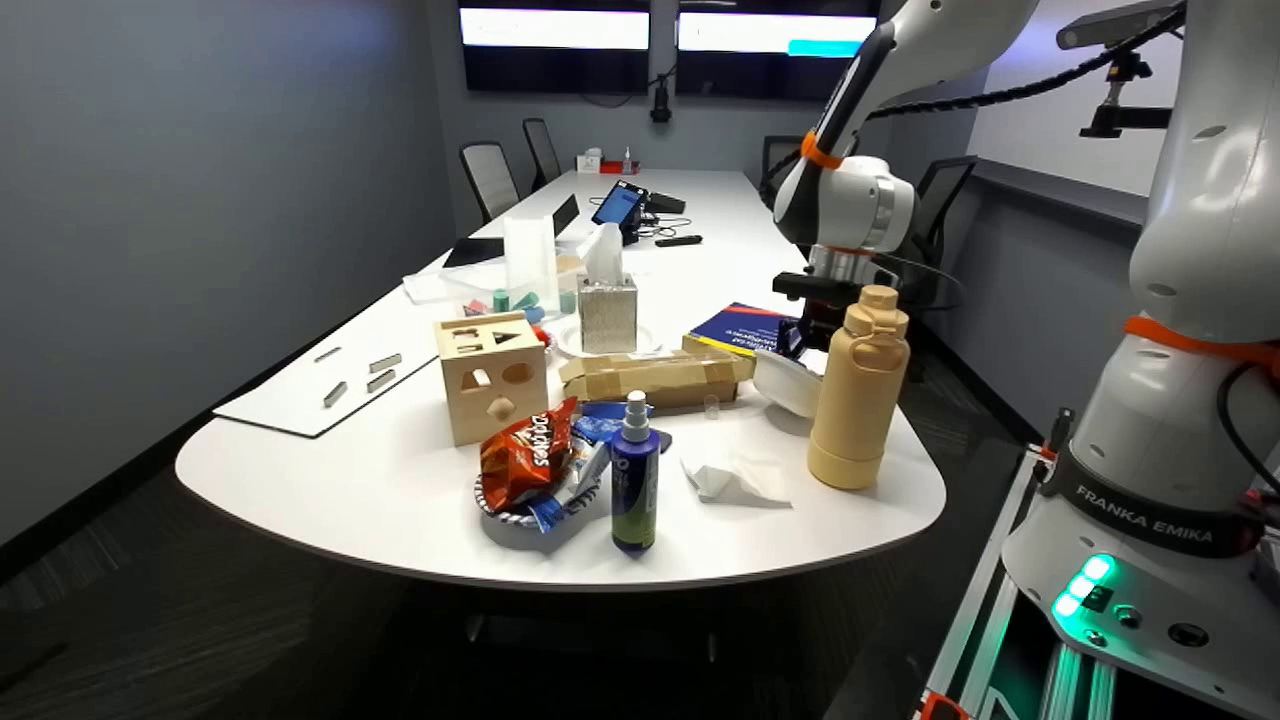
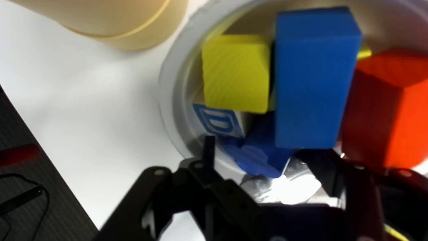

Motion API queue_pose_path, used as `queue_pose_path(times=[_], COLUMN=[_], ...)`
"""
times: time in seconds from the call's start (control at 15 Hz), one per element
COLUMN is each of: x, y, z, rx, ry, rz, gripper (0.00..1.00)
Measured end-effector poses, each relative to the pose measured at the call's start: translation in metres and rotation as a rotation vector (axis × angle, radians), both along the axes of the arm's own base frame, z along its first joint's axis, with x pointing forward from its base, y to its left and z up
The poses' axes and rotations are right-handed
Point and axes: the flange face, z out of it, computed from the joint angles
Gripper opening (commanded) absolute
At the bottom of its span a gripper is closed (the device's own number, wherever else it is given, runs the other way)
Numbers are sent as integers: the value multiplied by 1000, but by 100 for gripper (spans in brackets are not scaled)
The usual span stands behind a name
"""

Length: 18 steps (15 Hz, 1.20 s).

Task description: Put the blue cube into the cube-shaped object

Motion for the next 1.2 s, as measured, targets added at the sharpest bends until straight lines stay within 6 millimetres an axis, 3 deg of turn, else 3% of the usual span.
queue_pose_path(times=[0.13, 0.27, 0.4, 0.53, 1.2], x=[3, 4, 5, 6, 10], y=[0, 1, 4, 7, 16], z=[1, 2, 1, 1, 1], rx=[-16, -24, -27, -26, -23], ry=[-13, -18, -19, -17, -19], rz=[-2, -4, -1, 7, 25], gripper=[63, 60, 36, 24, 24])
